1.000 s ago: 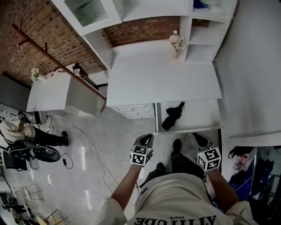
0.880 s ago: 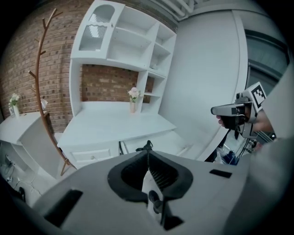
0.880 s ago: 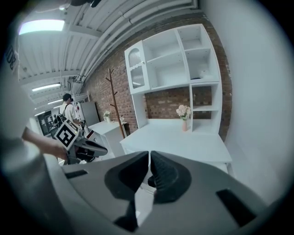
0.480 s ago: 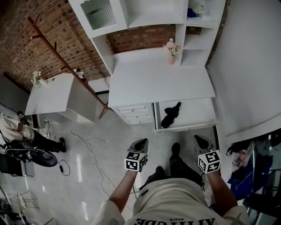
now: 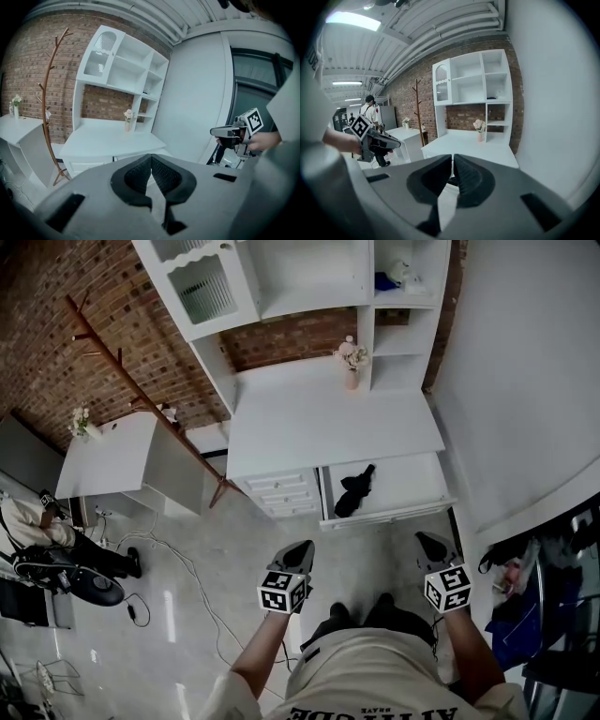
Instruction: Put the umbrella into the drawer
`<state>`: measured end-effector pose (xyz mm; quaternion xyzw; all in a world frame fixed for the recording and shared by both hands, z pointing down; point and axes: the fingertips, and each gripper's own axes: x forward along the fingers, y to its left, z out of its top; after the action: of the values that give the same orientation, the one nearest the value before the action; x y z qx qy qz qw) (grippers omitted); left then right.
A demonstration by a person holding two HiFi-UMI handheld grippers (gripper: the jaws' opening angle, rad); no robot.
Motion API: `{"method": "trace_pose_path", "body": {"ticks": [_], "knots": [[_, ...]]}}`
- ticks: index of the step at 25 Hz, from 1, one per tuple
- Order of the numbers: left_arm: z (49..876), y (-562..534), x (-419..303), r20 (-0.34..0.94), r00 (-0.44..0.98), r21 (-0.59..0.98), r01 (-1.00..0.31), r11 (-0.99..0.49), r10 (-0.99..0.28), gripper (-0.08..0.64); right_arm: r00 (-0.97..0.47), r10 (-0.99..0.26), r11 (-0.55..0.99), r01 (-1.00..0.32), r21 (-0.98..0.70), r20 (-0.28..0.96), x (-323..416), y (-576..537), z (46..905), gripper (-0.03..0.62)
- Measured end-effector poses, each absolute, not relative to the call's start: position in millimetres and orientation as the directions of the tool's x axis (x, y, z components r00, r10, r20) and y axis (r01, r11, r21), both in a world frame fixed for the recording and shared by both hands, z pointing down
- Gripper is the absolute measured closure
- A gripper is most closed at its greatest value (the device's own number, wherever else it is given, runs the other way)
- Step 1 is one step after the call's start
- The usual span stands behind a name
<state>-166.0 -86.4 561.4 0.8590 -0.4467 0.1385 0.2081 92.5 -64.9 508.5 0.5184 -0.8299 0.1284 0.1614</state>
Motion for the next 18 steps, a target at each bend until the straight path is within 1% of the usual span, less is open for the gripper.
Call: {"method": "trace_pose_path", "body": {"ticks": [12,18], "knots": [[509.8,-69.5,-130.2,0.342,0.501,0.232,-0.865,-0.446,-0.795,0.534,-0.440,-0.812,0.456,-0.889,-0.054,0.383,168.6,-64.3,486.2,0.558],[491.3,-54.7,-119.5,0.307,0.484,0.185,-0.875,-0.448,-0.819,0.534,-0.454,-0.826,0.464,-0.884,-0.056,0.333,195.8,-59.7,467.2,0.558]]}}
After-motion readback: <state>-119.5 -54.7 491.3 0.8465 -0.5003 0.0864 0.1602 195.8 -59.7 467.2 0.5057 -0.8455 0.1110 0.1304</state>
